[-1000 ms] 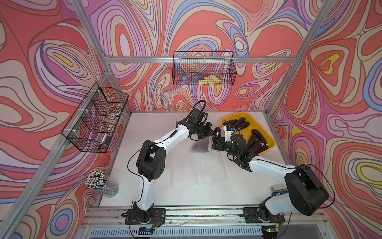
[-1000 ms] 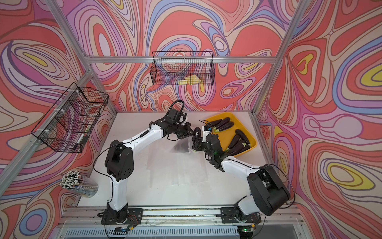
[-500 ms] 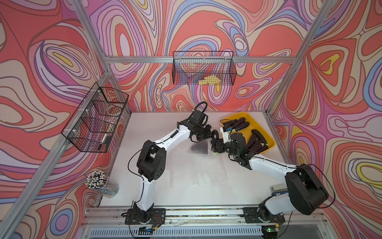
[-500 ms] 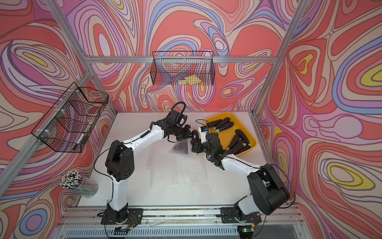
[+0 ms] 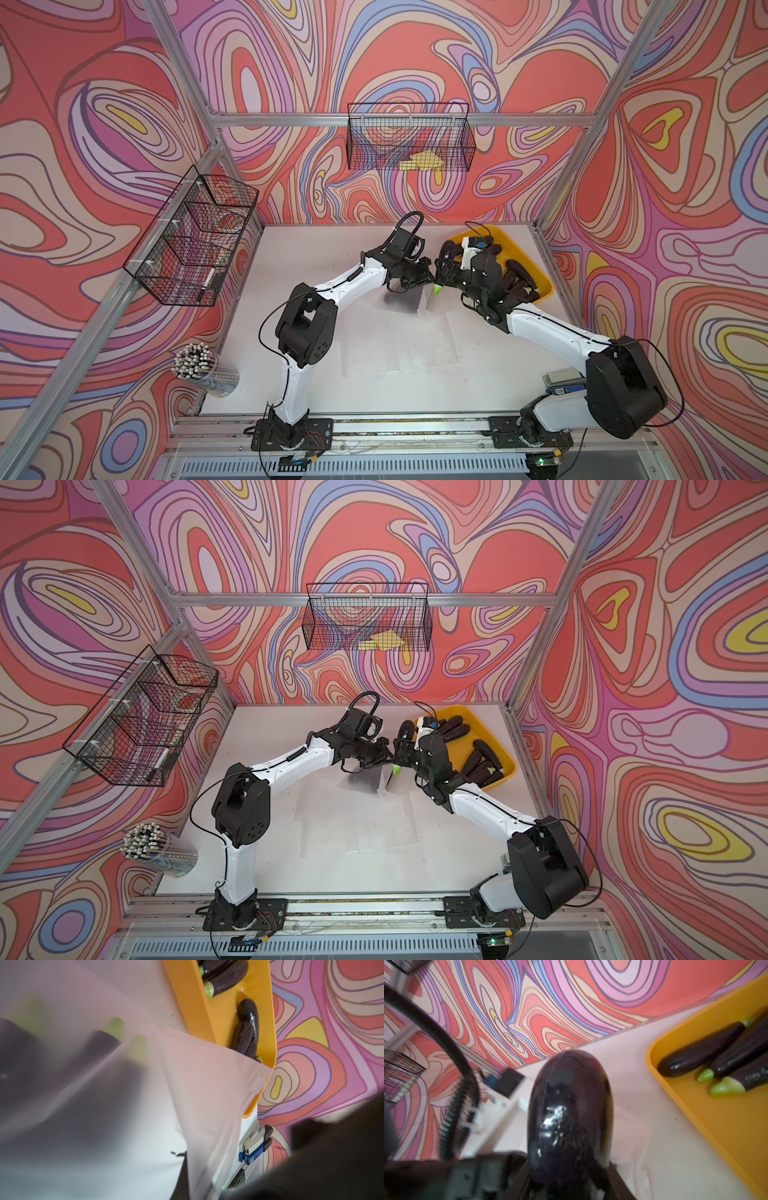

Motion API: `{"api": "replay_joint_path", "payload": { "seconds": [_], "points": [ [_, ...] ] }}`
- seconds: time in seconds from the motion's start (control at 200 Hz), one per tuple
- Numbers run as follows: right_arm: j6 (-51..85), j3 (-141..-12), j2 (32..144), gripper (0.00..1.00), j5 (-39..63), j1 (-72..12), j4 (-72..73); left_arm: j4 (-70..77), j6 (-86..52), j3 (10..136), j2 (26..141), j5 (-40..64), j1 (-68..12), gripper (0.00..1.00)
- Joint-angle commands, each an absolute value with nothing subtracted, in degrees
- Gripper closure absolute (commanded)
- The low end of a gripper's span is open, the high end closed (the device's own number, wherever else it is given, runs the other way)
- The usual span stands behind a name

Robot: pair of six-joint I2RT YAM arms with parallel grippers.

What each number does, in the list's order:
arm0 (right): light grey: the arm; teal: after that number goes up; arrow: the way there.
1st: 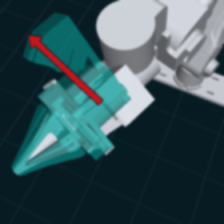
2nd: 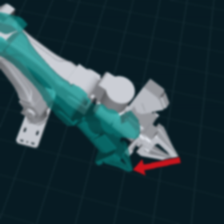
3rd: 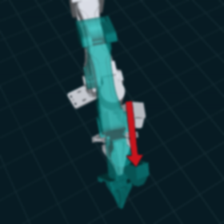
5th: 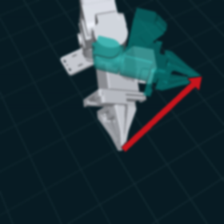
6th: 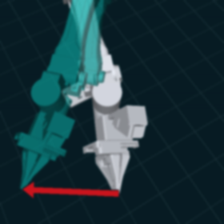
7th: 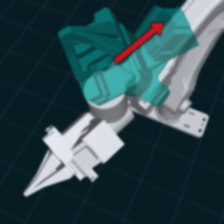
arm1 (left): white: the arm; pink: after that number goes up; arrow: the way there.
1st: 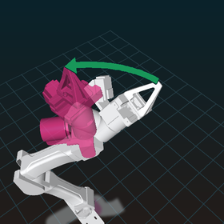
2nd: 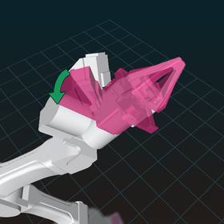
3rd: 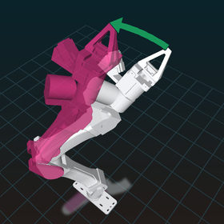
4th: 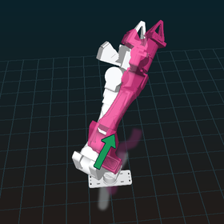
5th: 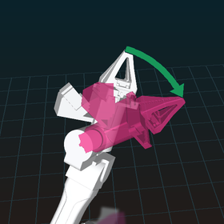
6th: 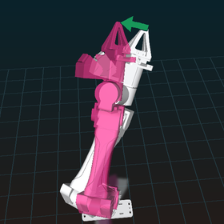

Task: Place the eggplant in a zip-top bag and seal the zipper
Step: Place the eggplant in the zipper food storage bag.

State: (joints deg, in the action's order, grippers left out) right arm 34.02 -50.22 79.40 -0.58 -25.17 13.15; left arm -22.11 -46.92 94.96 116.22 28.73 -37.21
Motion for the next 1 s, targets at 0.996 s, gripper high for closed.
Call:
{"api": "replay_joint_path", "payload": {
  "seconds": [0.996],
  "points": [
    [51.9, -44.7, 85.6, 0.78, 42.9, -15.3, -0.6, -25.5, -41.9, 95.8, 113.4, 25.0, -38.4, 1.0]
  ]
}}
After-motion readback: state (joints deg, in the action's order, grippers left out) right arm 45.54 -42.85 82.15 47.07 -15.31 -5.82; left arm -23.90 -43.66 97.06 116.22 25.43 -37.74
